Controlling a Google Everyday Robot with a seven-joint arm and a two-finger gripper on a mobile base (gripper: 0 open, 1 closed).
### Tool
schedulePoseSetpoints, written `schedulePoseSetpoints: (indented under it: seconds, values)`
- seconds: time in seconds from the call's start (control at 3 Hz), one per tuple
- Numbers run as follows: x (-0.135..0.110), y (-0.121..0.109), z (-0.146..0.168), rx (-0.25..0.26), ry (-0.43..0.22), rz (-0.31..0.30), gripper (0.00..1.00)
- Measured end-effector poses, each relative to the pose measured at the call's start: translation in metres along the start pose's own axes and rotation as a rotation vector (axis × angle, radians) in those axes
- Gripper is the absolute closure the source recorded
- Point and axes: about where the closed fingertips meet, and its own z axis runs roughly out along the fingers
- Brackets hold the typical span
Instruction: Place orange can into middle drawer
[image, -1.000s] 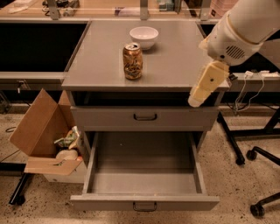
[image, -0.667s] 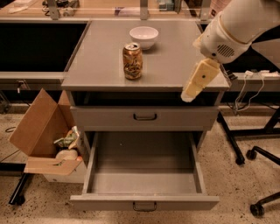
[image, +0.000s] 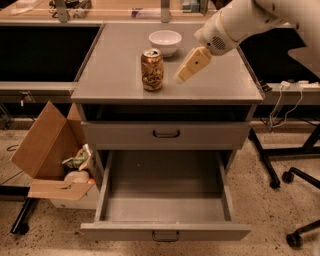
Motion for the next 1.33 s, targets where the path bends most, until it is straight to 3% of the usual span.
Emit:
schedulePoseSetpoints:
  seconds: [0.67, 1.0, 1.33]
  values:
    - [-0.03, -0.022, 0.062, -0.079, -0.173, 0.078, 0.0]
    - [-0.04, -0.021, 0.08, -0.107, -0.187, 0.074, 0.0]
    - [-0.051, -0.017, 0.096, -0.134, -0.181, 0.062, 0.19]
